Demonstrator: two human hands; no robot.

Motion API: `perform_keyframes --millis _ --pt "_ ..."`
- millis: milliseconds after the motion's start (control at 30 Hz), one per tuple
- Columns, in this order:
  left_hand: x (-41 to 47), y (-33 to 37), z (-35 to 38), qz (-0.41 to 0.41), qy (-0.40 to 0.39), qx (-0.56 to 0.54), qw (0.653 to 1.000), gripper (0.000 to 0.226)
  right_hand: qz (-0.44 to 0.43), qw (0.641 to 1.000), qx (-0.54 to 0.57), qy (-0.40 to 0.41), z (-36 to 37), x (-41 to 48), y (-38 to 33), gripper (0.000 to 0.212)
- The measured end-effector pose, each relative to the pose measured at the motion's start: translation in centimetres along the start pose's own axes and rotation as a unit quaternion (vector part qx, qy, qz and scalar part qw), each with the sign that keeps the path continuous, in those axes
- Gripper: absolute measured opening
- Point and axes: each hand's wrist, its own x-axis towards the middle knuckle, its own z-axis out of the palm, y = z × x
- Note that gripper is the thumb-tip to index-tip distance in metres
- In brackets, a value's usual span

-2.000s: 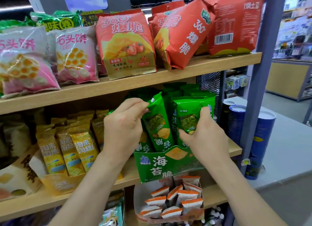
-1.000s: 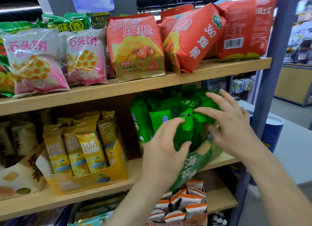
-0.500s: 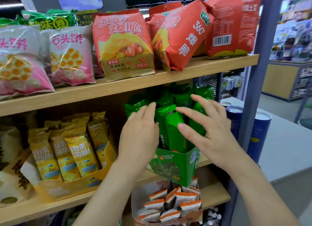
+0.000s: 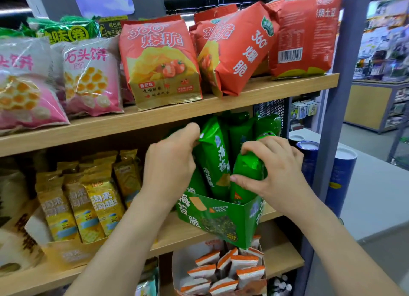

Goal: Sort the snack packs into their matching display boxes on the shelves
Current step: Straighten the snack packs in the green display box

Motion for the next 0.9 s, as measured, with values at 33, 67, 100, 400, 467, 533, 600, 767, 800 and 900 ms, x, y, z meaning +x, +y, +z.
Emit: perform_keyframes --millis 33,67,100,400,467,533,600,767,800,900 --pt "0.3 -0.1 -0.6 0.016 0.02 0.005 1.0 0.019 0.007 1.0 -0.003 0.014 0.2 0.0 -0.1 0.048" --pt "0.4 0.1 -1.0 0.037 0.029 0.021 0.999 0.022 0.014 1.0 -0.005 0.023 0.3 0.0 -0.2 0.047" --pt "0.3 0.6 -1.3 0.055 0.028 0.046 0.997 0.024 0.022 0.999 -0.006 0.026 0.2 0.1 -0.4 0.048" --pt "-4.4 1.9 0.8 -0.018 -0.024 -0.2 0.979 0.02 -0.045 0.995 -0.012 -0.085 -1.5 1.3 -2.9 0.072" --pt "-4.5 0.7 -0.1 -0.046 0.044 -0.18 0.982 0.029 -0.033 0.997 -0.002 -0.073 -1.4 1.2 -2.7 0.054" --pt "-4.5 -0.5 -0.2 -0.116 0.054 -0.151 0.98 0.046 -0.03 0.997 0.021 -0.073 -1.5 1.1 -2.6 0.044" --pt "-4.7 -0.7 0.4 -0.202 -0.07 -0.199 0.956 0.065 -0.026 0.995 0.042 -0.084 -1.7 1.0 -2.4 0.041" --pt "-5.4 -0.2 2.3 -0.243 -0.145 -0.235 0.93 0.082 0.002 0.993 0.033 -0.116 -2.6 1.7 -2.3 0.038" --pt "-5.0 0.0 2.4 -0.237 -0.129 -0.226 0.936 0.086 0.002 0.992 0.029 -0.122 -2.6 1.7 -2.4 0.036" --pt "-3.8 0.4 2.4 -0.2 -0.103 -0.206 0.952 0.101 0.01 0.989 0.054 -0.135 -3.0 1.9 -2.2 0.033"
